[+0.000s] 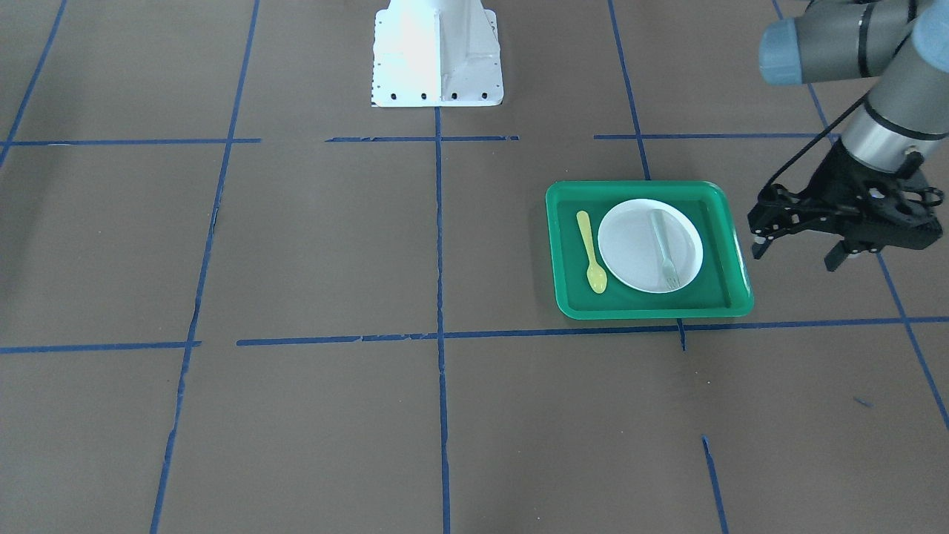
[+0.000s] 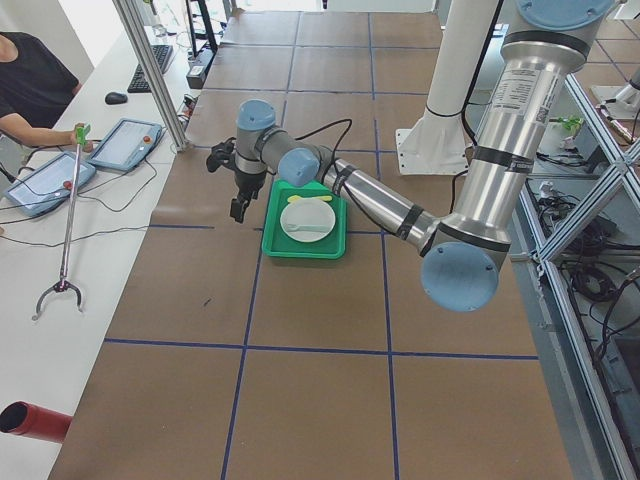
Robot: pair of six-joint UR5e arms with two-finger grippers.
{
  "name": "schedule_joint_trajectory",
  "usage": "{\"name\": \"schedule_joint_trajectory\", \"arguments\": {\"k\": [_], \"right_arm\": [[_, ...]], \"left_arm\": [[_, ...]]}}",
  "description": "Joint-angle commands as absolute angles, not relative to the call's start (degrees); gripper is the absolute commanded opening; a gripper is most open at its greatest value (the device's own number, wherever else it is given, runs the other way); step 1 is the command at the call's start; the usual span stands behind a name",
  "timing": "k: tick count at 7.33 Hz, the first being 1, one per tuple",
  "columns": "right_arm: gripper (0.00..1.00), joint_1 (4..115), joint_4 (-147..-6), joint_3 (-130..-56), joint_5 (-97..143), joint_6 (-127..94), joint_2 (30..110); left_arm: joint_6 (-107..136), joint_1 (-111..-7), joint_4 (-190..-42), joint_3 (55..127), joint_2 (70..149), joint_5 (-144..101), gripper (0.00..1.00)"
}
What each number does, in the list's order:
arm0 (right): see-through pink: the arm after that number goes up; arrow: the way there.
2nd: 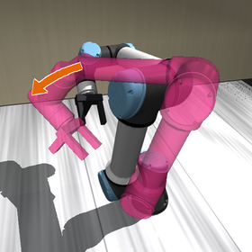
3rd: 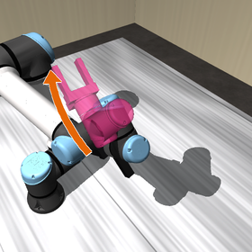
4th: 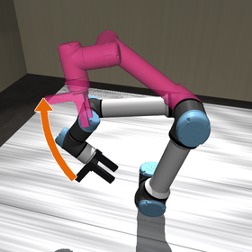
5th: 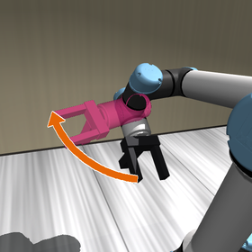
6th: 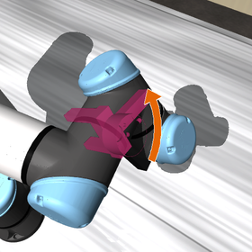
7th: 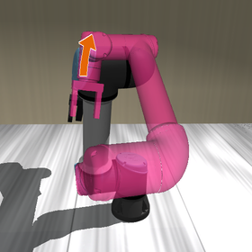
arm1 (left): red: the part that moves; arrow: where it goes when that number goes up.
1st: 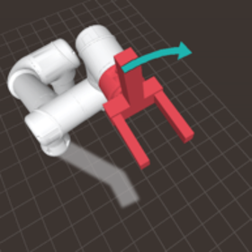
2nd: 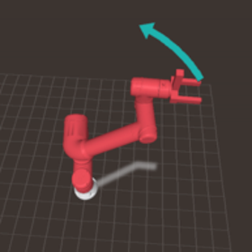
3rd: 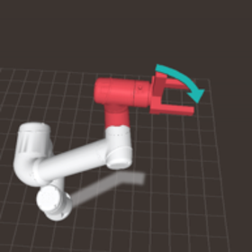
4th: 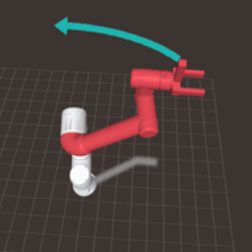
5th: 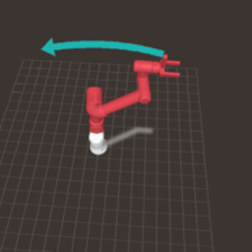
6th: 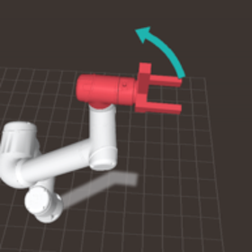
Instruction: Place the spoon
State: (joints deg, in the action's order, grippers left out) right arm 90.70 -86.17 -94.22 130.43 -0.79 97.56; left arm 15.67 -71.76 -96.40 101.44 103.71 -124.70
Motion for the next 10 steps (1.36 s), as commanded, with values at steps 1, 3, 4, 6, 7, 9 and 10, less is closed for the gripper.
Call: {"name": "schedule_joint_trajectory", "arguments": {"k": [1,3,4,6,7,9,10], "right_arm": [[1.0,90.7,-86.2,-94.2,130.4,-0.8,97.6],[1.0,90.7,-86.2,-94.2,130.4,-0.8,97.6],[1.0,90.7,-86.2,-94.2,130.4,-0.8,97.6],[1.0,90.7,-86.1,-94.2,130.4,-0.7,97.6],[1.0,90.7,-86.2,-94.2,130.4,-0.8,97.6],[1.0,90.7,-86.1,-94.2,130.4,-0.8,97.6],[1.0,90.7,-86.1,-94.2,130.4,-0.8,97.6]], "left_arm": [[-4.9,-83.9,-96.2,90.8,100.7,-132.7,1.0],[-6.9,-91.5,-96.5,91.0,89.3,-136.3,1.0],[-6.8,-91.8,-96.2,93.2,85.8,-136.7,1.0],[-6.6,-91.8,-94.8,94.1,83.6,-136.6,1.0],[-6.6,-91.8,-92.9,94.4,83.8,-136.5,1.0],[-6.5,-91.8,-89.8,94.0,84.9,-136.1,1.0],[-6.6,-91.8,-89.8,93.8,84.5,-136.1,1.0]]}}
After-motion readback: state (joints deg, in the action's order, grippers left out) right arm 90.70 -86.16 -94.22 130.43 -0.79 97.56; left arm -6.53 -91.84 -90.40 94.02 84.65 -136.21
